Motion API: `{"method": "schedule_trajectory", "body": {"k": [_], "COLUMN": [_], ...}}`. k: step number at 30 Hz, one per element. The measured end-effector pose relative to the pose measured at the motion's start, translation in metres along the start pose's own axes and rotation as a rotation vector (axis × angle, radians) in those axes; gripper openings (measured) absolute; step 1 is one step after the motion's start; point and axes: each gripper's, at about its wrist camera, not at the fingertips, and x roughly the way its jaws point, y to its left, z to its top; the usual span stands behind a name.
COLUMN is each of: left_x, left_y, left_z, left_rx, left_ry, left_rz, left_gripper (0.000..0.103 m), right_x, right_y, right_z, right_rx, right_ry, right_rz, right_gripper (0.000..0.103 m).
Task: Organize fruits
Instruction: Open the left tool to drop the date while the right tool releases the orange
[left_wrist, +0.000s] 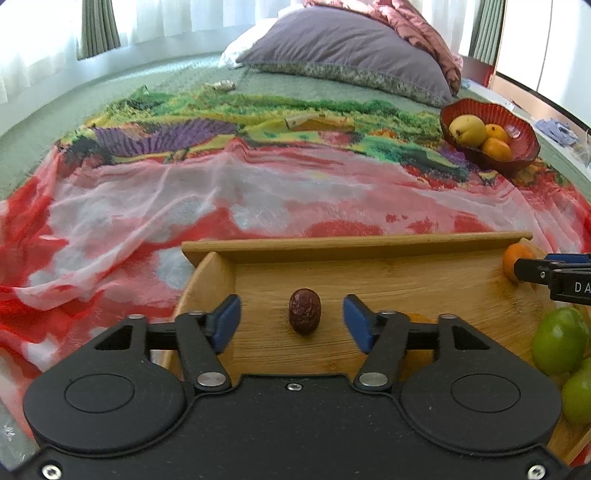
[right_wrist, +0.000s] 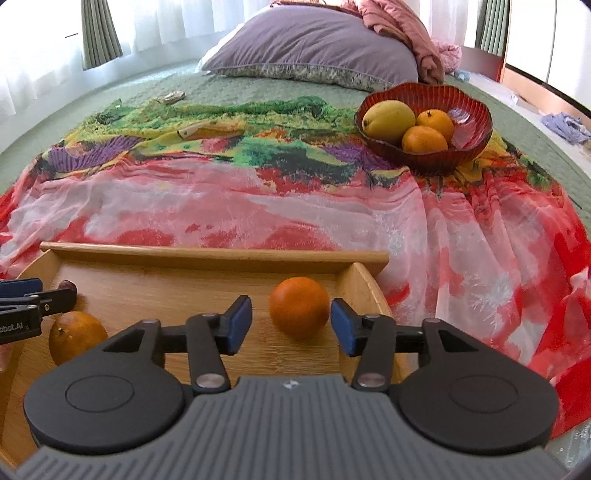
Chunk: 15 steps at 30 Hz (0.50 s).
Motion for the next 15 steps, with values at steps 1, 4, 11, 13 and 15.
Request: {"method": "schedule_trajectory", "body": {"k": [1, 4, 11, 13, 15], "left_x": [-0.005, -0.022, -0.054, -0.064, -0.074], "left_y": [0.0, 0.002, 0.002, 0.001, -0.001], "left_z": [-0.002, -0.01, -0.027, -0.033, -0.039], "left_rx": [0.001, -0.002, 0.012, 0.024, 0.029], "left_ry": [-0.017, -0.062, -0.118, -0.135, -0.148], "left_rz": [-0.001, -0.016, -0.026, -0.033, -0.034], "left_gripper": [0.077, 0.083, 0.089, 0.091, 0.093], "right_x": [-0.003, -0.015, -0.051, -0.059, -0.068], "right_y": [0.0, 0.003, 0.015, 0.017, 0.018], "right_z": [0.0, -0.002, -0.015, -0.019, -0.024], "right_rx": [-0.002, -0.021, -0.106, -0.113, -0.117], "right_ry": [-0.009, -0.049, -0.161, -0.18, -0.202], "right_rz": [-0.004, 0.0, -0.003, 0.004, 0.012], "right_gripper": [0.07, 0.077, 0.091, 0.092, 0.094]}}
